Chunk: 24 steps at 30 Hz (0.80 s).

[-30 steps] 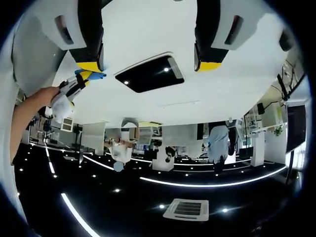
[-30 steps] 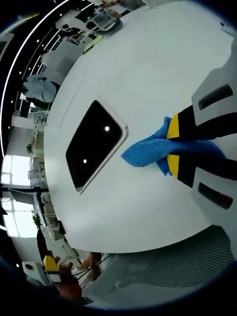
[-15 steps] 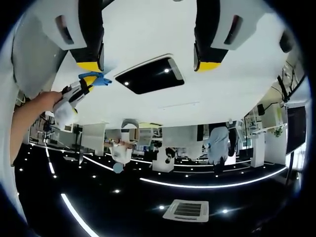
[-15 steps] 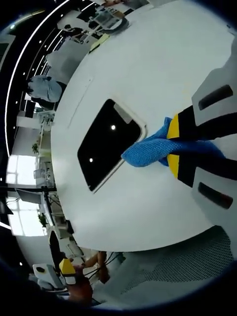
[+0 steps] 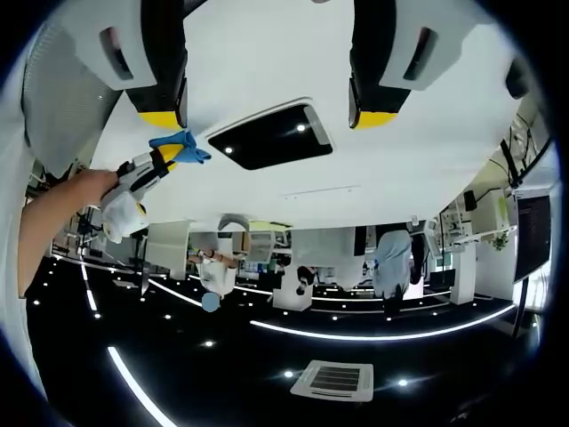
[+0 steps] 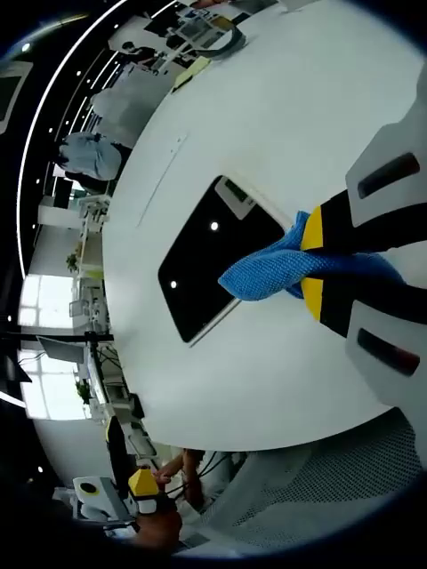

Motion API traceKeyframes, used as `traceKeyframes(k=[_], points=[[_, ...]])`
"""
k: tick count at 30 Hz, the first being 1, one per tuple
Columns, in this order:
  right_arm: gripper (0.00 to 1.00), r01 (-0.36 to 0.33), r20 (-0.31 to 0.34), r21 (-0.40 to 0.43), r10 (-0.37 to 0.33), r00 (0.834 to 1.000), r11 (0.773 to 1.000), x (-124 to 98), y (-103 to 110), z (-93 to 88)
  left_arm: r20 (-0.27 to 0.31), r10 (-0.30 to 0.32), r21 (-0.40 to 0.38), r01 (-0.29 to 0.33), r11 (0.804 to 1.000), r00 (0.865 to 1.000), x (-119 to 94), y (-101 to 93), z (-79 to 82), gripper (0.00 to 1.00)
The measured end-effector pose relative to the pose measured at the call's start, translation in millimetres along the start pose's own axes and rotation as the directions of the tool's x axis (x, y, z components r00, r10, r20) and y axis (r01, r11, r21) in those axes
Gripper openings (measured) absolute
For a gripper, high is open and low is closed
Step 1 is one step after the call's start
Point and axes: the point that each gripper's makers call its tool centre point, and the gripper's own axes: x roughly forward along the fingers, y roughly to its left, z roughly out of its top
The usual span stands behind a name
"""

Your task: Wipe the mirror surface with the cleaning cloth until all visible marks leave the cleaned area.

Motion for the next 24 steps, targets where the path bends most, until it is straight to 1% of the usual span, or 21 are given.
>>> traceKeyframes(k=[8, 15, 24], points=[[0.04, -0.009, 0.033, 0.004, 0.009, 0.999, 1.0, 6.0, 1.0, 19.7, -0.01, 0.002, 0.002, -0.002, 1.0, 1.0, 0.5, 1.3, -2.0, 0.73], [0.04, -0.021, 0.059, 0.016, 0.02, 0.998, 1.0, 12.3, -3.0, 39.1, 0.0, 0.001, -0.003, -0.001, 1.0, 1.0, 2.6, 3.2, 0.9, 0.73], [0.04, -0.042, 0.084, -0.008, 0.042, 0.996, 0.999, 22.2, -5.3, 66.4, -0.002, 0.0, -0.006, 0.0, 1.0, 1.0, 4.6, 7.7, -0.6, 0.73]])
